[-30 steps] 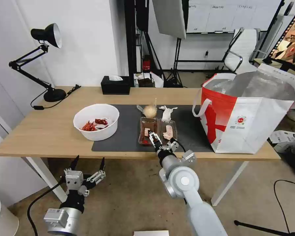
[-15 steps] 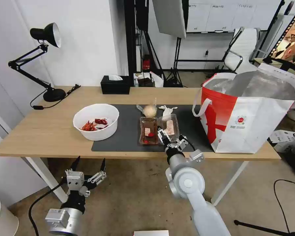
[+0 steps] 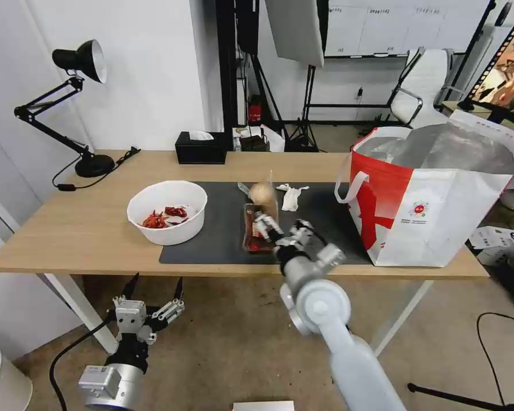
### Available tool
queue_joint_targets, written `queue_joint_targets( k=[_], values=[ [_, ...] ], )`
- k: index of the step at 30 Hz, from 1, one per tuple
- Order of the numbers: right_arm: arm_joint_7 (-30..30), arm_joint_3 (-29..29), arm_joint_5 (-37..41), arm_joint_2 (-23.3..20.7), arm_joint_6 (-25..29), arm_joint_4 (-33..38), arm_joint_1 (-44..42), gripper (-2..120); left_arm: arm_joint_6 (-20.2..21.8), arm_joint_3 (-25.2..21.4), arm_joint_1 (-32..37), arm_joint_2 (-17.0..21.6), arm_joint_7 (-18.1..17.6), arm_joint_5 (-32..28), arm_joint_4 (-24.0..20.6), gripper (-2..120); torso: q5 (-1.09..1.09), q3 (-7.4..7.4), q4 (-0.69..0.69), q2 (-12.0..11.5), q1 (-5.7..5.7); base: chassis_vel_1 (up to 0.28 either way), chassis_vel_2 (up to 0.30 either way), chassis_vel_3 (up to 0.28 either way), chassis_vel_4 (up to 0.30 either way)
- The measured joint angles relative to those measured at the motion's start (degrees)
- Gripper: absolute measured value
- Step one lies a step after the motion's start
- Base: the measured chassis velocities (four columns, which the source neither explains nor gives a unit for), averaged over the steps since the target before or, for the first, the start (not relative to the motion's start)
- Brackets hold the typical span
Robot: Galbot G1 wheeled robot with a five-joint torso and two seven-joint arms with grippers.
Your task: Pick up the trash from the table and place it into the takeout bag.
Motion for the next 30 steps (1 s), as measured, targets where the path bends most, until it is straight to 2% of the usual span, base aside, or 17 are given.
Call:
queue_joint_targets(
  k=[4, 12, 15, 16, 17, 18, 20, 21, 23, 24, 26, 30],
  values=[
    [1.89, 0.10, 1.89, 1.08, -0.14, -1.09, 1.24, 100, -0.09, -0.10, 0.04, -0.14, -0.01, 0.02, -0.01, 100, 0.00, 0.00, -0.01, 0.00, 0.00, 0.000, 0.000, 0.000, 0.000],
    [0.13, 0.09, 2.53, -0.08, 1.36, -0.29, 2.86, 100, -0.36, -0.54, 0.22, -0.01, -0.09, -0.02, -0.47, 100, 0.00, 0.00, -0.01, 0.00, 0.00, 0.000, 0.000, 0.000, 0.000],
    [-2.43, -0.06, -1.46, -2.19, 0.71, 0.05, 5.49, 100, -0.40, -0.68, 0.37, 0.07, -0.12, -0.12, -0.91, 100, 0.00, -0.01, -0.01, 0.00, -0.01, 0.000, 0.000, 0.000, 0.000],
    [-4.38, -0.61, -6.19, -3.56, -0.08, -0.57, 6.84, 98, -0.40, -0.72, 0.42, 0.13, -0.13, -0.19, -1.07, 100, 0.02, -0.01, -0.01, 0.00, -0.01, 0.000, 0.000, 0.000, 0.000],
    [-11.46, -2.45, -17.24, -7.08, -0.79, -3.46, 9.85, 92, -0.39, -0.92, 0.58, 0.19, -0.14, -0.28, -1.46, 100, 0.01, -0.01, -0.03, 0.01, -0.01, 0.000, 0.000, 0.000, 0.000],
    [-11.46, -2.45, -17.24, -7.08, -0.79, -3.46, 9.85, 92, -0.39, -0.92, 0.58, 0.19, -0.14, -0.28, -1.46, 100, 0.01, -0.01, -0.03, 0.01, -0.01, 0.000, 0.000, 0.000, 0.000],
    [-21.84, -6.11, -30.86, -12.86, -1.22, -8.59, 15.78, 83, -0.25, -1.20, 0.69, 0.23, -0.17, -0.58, -1.82, 100, 0.02, 0.00, -0.01, 0.00, 0.00, 0.000, 0.000, 0.000, 0.000],
    [-21.84, -6.11, -30.86, -12.86, -1.22, -8.59, 15.78, 83, -0.25, -1.20, 0.69, 0.23, -0.17, -0.58, -1.82, 100, 0.02, 0.00, -0.01, 0.00, 0.00, 0.000, 0.000, 0.000, 0.000],
    [-28.91, -9.71, -35.65, -16.86, -1.57, -13.92, 22.02, 71, -0.06, -1.24, 0.64, 0.39, -0.19, -1.27, -2.02, 100, 0.02, 0.00, -0.02, 0.01, 0.00, 0.000, 0.000, 0.000, 0.000],
    [-28.91, -9.71, -35.65, -16.86, -1.57, -13.92, 22.02, 71, -0.06, -1.24, 0.64, 0.39, -0.19, -1.27, -2.02, 100, 0.02, 0.00, -0.02, 0.01, 0.00, 0.000, 0.000, 0.000, 0.000],
    [-34.38, -12.86, -37.48, -18.83, -1.58, -19.22, 27.15, 60, 0.26, -1.05, 0.59, 0.50, -0.20, -2.10, -2.03, 100, 0.01, 0.00, -0.02, 0.00, 0.00, 0.000, 0.000, 0.000, 0.000],
    [-36.92, -15.25, -37.86, -19.27, -2.21, -23.05, 30.31, 51, 0.84, -0.79, 0.49, 0.58, -0.27, -2.96, -2.03, 100, 0.00, 0.00, -0.01, 0.00, 0.00, 0.000, 0.000, 0.000, 0.000]
  ],
)
